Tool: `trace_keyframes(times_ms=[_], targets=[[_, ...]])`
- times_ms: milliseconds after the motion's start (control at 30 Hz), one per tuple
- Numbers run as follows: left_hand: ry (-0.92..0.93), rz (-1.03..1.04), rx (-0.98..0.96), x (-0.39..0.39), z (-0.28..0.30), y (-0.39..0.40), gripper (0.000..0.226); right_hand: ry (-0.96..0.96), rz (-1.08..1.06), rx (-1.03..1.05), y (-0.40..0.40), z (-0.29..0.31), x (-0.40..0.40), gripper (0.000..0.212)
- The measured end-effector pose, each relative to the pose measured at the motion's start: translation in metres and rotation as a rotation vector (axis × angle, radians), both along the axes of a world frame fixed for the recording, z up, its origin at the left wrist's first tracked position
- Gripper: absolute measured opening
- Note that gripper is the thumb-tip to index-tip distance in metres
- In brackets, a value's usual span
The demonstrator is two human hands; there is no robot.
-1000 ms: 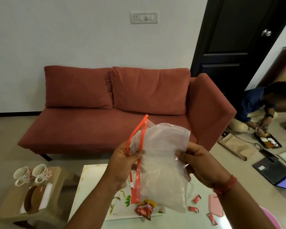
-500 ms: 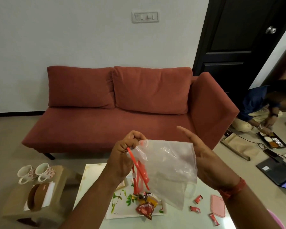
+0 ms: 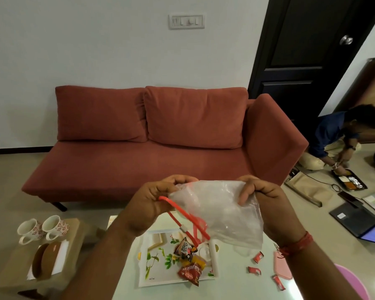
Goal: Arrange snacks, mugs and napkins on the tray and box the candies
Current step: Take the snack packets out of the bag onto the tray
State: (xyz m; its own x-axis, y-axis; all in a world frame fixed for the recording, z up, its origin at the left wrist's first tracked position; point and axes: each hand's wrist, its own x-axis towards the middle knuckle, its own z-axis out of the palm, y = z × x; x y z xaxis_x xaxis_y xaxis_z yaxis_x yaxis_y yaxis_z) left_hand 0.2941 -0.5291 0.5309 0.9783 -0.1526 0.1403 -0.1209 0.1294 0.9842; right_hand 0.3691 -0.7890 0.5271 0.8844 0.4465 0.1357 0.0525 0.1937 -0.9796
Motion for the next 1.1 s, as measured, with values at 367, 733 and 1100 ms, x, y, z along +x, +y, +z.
trace_keyframes(times_ms=[367, 733, 1100], targets=[[0.338, -0.077, 0.402, 0.006, 0.020, 0.005, 0.055, -0.233, 0.061, -0.535, 0.021, 0.011, -0.013, 0.034], [0.255, -0.314, 0.997, -0.003, -0.010, -0.014, 0.054, -0.172, -0.101, -0.669, 0.024, -0.002, -0.029, 0.042], [0.450, 0.021, 0.519, 0.006, -0.068, -0.026, 0.019, 0.357, -0.070, -0.304, -0.008, -0.054, -0.054, 0.056]])
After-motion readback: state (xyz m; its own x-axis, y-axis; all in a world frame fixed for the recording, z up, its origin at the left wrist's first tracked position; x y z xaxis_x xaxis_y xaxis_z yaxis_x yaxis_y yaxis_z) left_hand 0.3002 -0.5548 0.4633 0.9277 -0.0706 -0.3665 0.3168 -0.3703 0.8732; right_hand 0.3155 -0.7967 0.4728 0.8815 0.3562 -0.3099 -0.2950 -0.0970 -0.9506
